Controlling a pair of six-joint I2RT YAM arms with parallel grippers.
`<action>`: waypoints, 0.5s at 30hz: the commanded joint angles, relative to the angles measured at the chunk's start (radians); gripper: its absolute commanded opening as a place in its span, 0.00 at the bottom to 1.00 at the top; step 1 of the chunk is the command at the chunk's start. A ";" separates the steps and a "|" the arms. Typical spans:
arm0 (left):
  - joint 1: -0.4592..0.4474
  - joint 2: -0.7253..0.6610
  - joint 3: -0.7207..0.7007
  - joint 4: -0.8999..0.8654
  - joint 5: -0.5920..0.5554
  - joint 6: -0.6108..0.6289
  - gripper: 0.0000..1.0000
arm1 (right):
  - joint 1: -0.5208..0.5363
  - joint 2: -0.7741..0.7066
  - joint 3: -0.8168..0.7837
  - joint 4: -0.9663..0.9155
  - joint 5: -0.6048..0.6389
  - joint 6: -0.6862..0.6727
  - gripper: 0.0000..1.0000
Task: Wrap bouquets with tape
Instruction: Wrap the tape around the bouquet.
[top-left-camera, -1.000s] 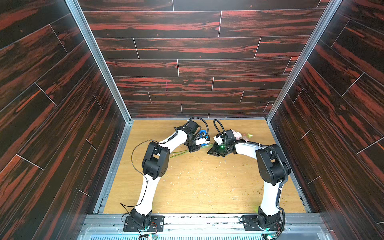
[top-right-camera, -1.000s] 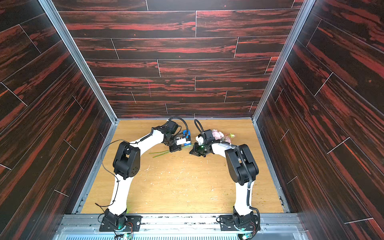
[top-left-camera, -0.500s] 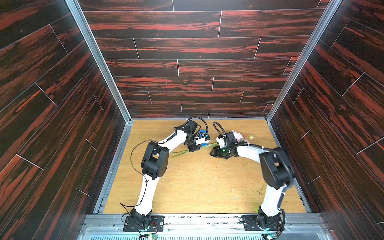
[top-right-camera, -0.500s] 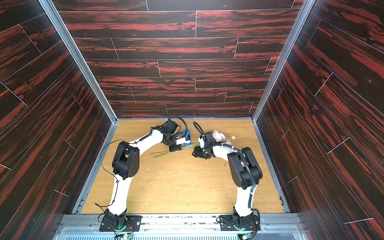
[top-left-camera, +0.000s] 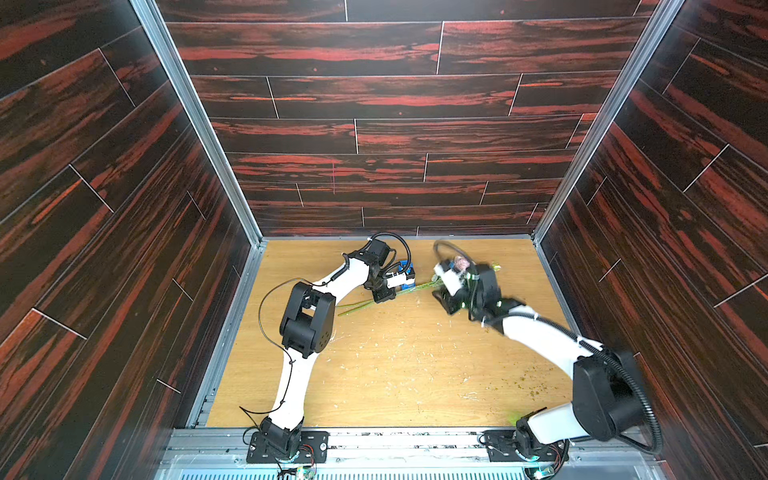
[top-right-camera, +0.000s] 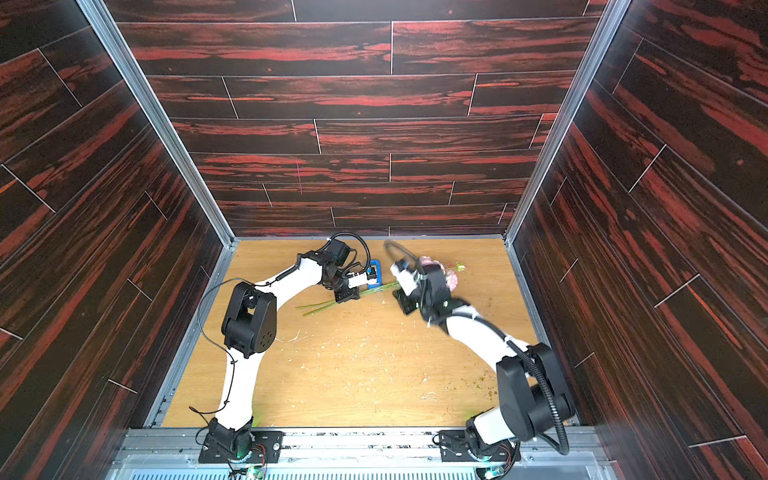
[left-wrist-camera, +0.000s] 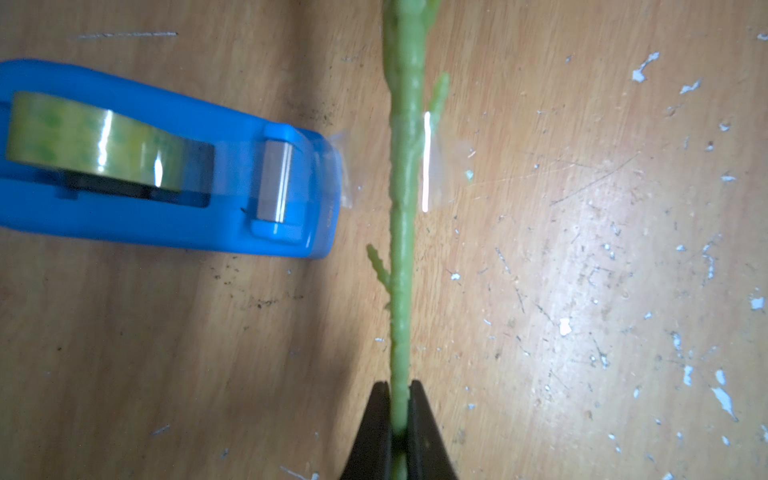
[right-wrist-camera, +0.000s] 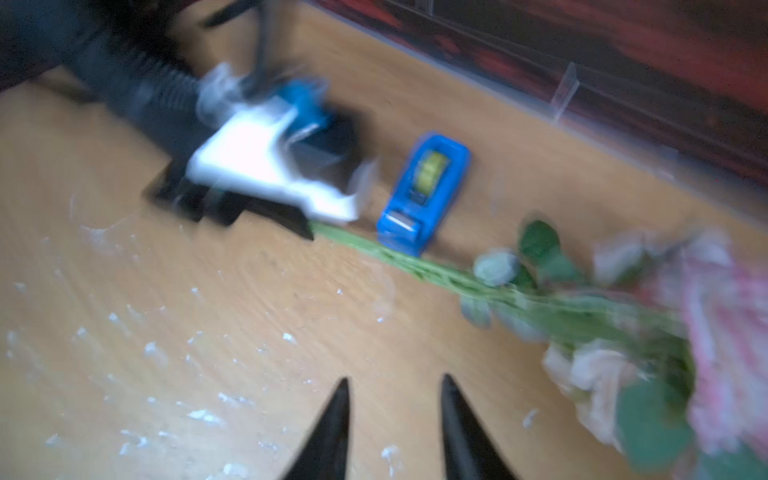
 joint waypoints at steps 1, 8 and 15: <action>0.006 -0.078 -0.004 -0.003 0.054 0.014 0.00 | 0.029 0.015 -0.118 0.220 -0.056 -0.545 0.25; 0.006 -0.072 -0.007 0.003 0.090 0.016 0.00 | -0.024 0.113 -0.018 0.209 -0.233 -0.770 0.21; 0.007 -0.074 0.001 -0.030 0.113 0.029 0.00 | -0.075 0.219 0.189 0.018 -0.425 -0.727 0.23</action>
